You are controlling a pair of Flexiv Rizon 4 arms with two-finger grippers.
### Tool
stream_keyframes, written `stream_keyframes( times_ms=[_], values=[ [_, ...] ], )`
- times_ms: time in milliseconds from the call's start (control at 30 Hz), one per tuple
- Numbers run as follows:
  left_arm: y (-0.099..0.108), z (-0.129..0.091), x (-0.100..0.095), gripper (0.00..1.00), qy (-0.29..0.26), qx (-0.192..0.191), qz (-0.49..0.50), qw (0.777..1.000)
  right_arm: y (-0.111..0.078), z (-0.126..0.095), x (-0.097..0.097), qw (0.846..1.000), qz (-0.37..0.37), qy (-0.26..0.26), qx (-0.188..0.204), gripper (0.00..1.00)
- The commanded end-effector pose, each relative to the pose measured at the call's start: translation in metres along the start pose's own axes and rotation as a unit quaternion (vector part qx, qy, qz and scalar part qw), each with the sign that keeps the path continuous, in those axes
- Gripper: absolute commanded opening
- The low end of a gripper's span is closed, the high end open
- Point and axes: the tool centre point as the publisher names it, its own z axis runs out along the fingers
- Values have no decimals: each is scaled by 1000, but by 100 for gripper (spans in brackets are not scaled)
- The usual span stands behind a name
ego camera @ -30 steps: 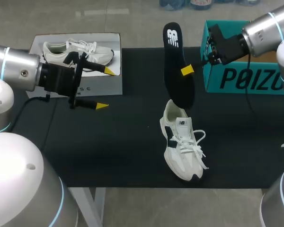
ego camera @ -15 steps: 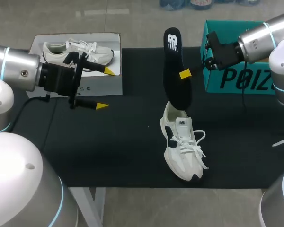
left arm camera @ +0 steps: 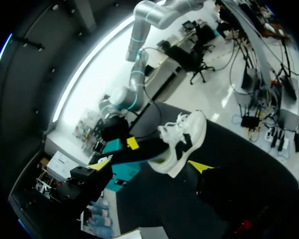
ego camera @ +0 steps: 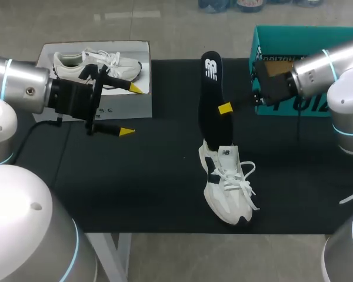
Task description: Take the shoe out of the shoebox, open the shoe tongue, remove and reinsert the insole, then place the shoe into the shoebox
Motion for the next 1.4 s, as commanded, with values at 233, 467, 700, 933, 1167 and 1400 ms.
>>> stream_keyframes(
  times_ms=[233,467,700,933,1167,1400],
  values=[
    [-1,0,0,100,2,-1,0,1000,-17,8,-9,999,25,-25,14,0],
    [-1,0,0,100,2,-1,0,1000,-18,8,-18,999,27,-40,21,0],
    [-1,0,0,100,2,-1,0,1000,-16,5,-29,998,30,-55,23,0],
    [-1,0,0,100,2,-1,0,1000,-25,7,-40,997,40,-58,21,0],
    [-1,0,0,100,2,-1,0,1000,-44,12,-35,997,47,-55,31,0],
    [-1,0,0,100,2,-1,0,1000,-69,7,-26,997,63,-45,23,0]
  ],
)
